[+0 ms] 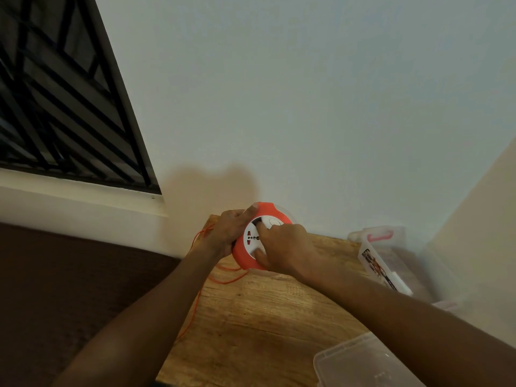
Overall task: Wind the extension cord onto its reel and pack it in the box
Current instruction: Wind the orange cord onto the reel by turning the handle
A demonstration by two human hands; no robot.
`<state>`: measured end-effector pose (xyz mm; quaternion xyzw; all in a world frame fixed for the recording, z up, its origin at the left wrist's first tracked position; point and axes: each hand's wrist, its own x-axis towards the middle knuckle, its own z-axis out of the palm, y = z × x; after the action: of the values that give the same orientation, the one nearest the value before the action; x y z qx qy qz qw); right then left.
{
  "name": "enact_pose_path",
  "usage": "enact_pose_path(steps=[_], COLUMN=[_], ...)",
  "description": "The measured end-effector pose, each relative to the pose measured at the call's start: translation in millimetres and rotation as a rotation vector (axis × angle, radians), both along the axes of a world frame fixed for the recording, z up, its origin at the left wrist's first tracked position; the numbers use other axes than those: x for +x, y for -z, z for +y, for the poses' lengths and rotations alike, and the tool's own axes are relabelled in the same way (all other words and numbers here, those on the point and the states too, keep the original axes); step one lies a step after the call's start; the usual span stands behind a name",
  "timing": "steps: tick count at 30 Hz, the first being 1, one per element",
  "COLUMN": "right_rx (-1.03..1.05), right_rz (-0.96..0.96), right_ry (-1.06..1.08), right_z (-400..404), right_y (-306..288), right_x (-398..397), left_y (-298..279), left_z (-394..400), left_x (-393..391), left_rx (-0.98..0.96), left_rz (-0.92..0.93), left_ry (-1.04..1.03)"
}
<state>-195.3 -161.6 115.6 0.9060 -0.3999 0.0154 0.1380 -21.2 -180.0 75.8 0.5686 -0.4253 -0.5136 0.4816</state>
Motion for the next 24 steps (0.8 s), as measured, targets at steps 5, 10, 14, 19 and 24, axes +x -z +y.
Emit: enact_pose_path(steps=[5, 10, 14, 19, 24], right_rx=[-0.058, -0.02, 0.059, -0.019, -0.131], right_rz=[0.121, 0.324, 0.46, 0.631, 0.728], right_ry=[-0.083, -0.482, -0.541, -0.56, -0.485], right_z=[1.9, -7.4, -11.7, -6.8, -0.8], right_y=[3.7, -16.9, -34.1, -46.5, -45.6], right_x=[-4.1, -22.8, -25.1, -14.1, -1.9], left_y=[8.2, 10.4, 10.4, 9.7, 1.1], left_z=[2.3, 6.1, 7.4, 7.4, 4.0], left_x=[0.8, 8.6, 7.0, 7.0, 6.8], left_rx=[0.042, 0.054, 0.048, 0.061, 0.046], left_rz=[0.037, 0.036, -0.022, -0.032, -0.063], left_ry=[-0.017, 0.037, 0.066, 0.083, 0.106])
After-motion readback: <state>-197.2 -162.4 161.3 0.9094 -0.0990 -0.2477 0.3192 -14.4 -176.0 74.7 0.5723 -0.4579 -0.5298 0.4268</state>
